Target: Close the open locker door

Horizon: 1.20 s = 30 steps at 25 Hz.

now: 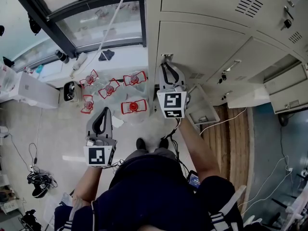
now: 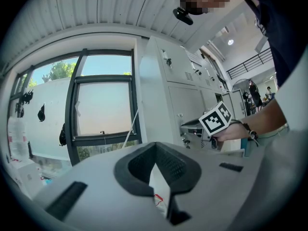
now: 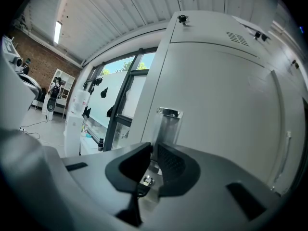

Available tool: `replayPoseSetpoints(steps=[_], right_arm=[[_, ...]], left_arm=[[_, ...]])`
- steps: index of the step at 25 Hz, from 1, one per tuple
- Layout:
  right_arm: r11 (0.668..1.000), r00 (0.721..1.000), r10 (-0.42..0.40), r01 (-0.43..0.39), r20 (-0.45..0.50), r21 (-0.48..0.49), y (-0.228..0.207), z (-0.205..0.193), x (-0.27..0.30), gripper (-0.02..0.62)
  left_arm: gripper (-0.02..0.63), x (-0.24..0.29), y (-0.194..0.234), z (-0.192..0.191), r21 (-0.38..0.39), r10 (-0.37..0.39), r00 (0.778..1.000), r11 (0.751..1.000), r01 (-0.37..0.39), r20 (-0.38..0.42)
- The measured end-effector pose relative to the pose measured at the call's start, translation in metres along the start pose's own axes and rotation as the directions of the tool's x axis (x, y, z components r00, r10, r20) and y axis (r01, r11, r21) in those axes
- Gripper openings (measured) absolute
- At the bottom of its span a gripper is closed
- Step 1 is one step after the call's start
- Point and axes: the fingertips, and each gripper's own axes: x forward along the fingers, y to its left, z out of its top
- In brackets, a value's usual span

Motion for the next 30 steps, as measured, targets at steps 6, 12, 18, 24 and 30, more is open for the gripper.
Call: replayPoseSetpoints(steps=[6, 12, 18, 24, 30], right_arm=[[1.0, 1.0, 0.019, -0.019, 0.019, 0.019, 0.001, 0.003, -0.006, 0.046], [0.995, 0.996, 0.064, -0.068, 0.057, 0.068, -0.001, 0.013, -0.03, 0.046], [0.988, 0.993, 0.093, -0.101, 0.075, 0.116, -0.008, 0.015, -0.06, 0.02], [0.98, 0.988, 0.125, -0.137, 0.09, 0.143, -0.013, 0.017, -0.093, 0.002], [0.974, 0.983, 0.145, -0.161, 0.109, 0.156, -0.018, 0.023, -0.123, 0.002]], left_arm=[[0.003, 0.0, 0.0, -0.002, 0.0, 0.0, 1.0, 1.0, 0.0, -0.009], [0.003, -0.001, 0.003, -0.003, 0.021, 0.005, 1.0, 1.0, -0.004, -0.017], [0.004, 0.002, 0.003, -0.004, 0.026, 0.001, 1.0, 1.0, -0.001, -0.016], [0.003, 0.007, 0.002, -0.002, 0.022, 0.0, 1.0, 1.0, 0.0, -0.007], [0.003, 0.007, 0.002, 0.0, 0.022, 0.003, 1.0, 1.0, -0.003, 0.004]])
